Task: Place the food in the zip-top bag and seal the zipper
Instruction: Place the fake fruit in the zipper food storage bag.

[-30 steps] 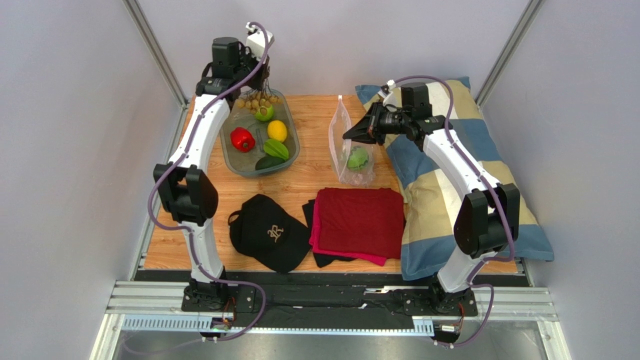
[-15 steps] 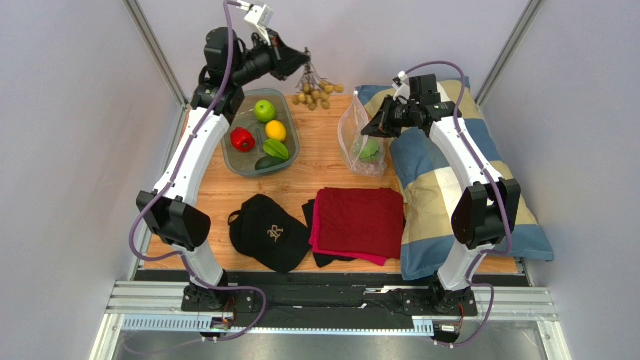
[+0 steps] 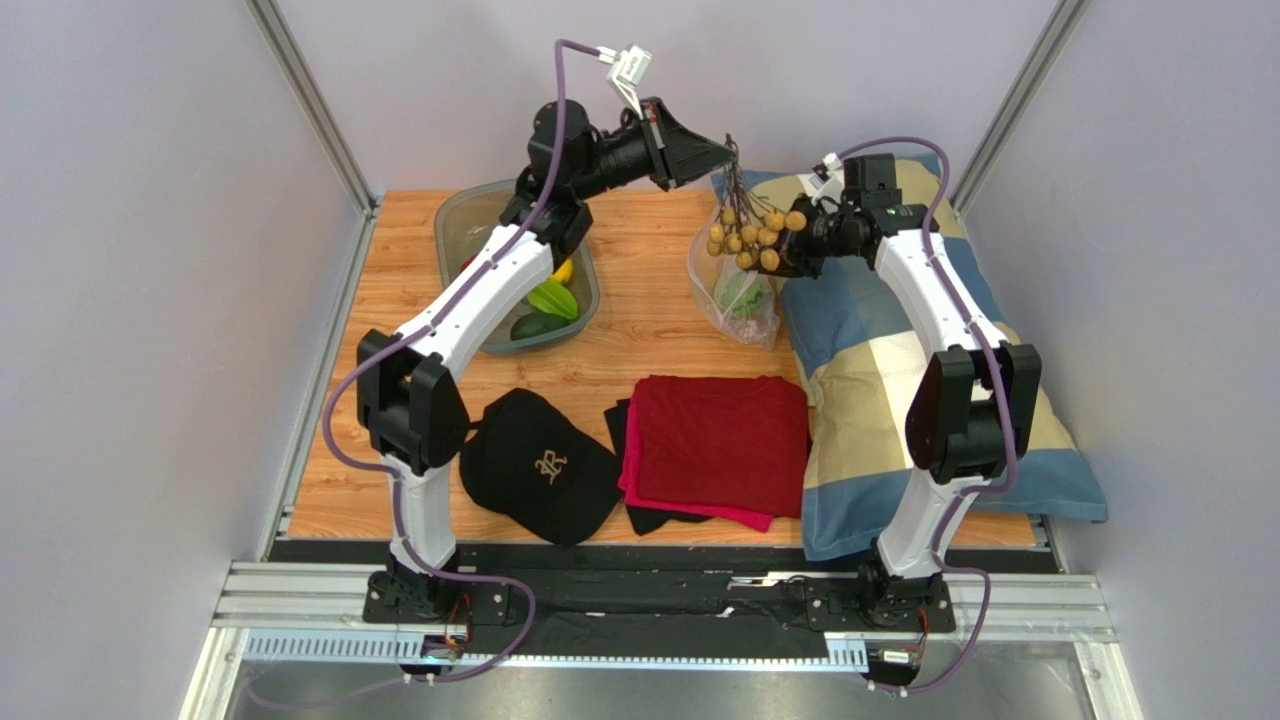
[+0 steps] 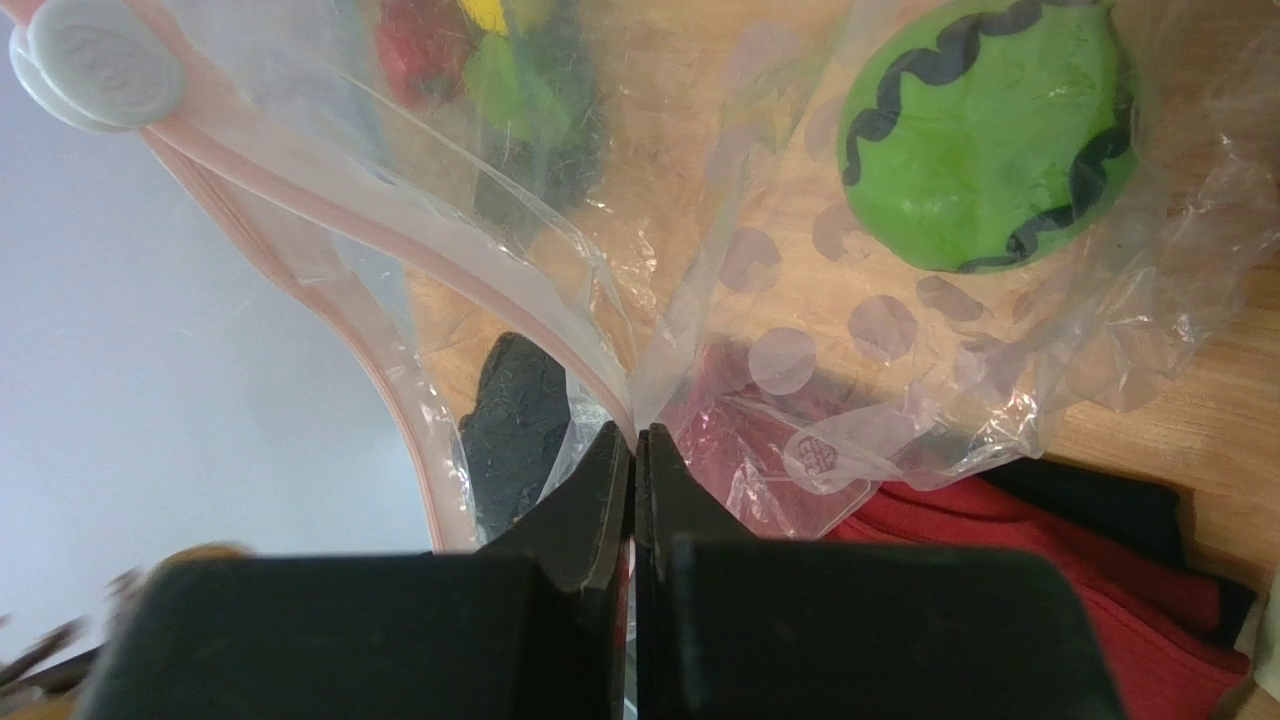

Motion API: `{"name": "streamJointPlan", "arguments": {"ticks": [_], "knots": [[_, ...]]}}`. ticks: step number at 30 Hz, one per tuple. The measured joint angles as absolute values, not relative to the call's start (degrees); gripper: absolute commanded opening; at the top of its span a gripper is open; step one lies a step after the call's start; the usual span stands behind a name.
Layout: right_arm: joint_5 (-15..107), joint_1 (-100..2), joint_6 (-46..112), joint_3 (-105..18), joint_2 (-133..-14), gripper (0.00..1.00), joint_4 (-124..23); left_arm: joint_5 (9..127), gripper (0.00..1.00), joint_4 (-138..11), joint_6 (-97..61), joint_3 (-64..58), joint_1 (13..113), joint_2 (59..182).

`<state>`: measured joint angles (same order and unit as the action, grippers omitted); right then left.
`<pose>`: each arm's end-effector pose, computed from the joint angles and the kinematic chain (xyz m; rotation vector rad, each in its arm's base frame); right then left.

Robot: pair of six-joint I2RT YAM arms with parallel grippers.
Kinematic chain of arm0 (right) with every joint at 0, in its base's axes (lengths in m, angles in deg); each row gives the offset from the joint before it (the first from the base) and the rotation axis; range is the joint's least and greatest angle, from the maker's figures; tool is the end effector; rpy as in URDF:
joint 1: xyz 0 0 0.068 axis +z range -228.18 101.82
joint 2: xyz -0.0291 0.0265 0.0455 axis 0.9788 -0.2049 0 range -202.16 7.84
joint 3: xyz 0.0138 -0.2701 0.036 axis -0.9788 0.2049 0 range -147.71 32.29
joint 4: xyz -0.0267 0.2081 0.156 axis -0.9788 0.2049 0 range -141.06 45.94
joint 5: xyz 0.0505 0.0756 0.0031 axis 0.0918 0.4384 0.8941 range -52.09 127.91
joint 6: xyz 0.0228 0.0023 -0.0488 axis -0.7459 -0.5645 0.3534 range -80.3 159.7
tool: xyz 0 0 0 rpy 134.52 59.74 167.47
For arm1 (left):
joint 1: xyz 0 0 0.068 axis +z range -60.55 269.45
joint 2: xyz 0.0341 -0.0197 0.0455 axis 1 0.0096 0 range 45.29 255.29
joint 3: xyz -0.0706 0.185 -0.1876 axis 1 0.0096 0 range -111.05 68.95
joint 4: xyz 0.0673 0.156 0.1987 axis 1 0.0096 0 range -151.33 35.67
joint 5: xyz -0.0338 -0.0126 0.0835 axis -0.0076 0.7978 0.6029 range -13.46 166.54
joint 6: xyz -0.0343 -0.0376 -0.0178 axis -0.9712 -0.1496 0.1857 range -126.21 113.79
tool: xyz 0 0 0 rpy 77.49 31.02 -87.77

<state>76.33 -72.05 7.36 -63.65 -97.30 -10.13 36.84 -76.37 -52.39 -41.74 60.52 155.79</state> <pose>0.4010 0.0652 0.3102 0.2568 2.4851 1.1117 0.3872 -0.2401 0.4484 0.4446 1.4845 -1.5190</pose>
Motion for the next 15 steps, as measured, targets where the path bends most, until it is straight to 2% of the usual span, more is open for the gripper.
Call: {"name": "streamJointPlan", "arguments": {"ticks": [7,15], "knots": [[78.58,-73.86,6.23,-63.59,-97.30,0.00,-10.17,37.65,0.00,-79.94,-52.04,-36.56,60.61,159.22],[80.11,-76.44,5.57,-62.50,-97.30,0.00,-10.17,44.20,0.00,-73.95,-39.67,-33.74,60.85,159.51]]}}
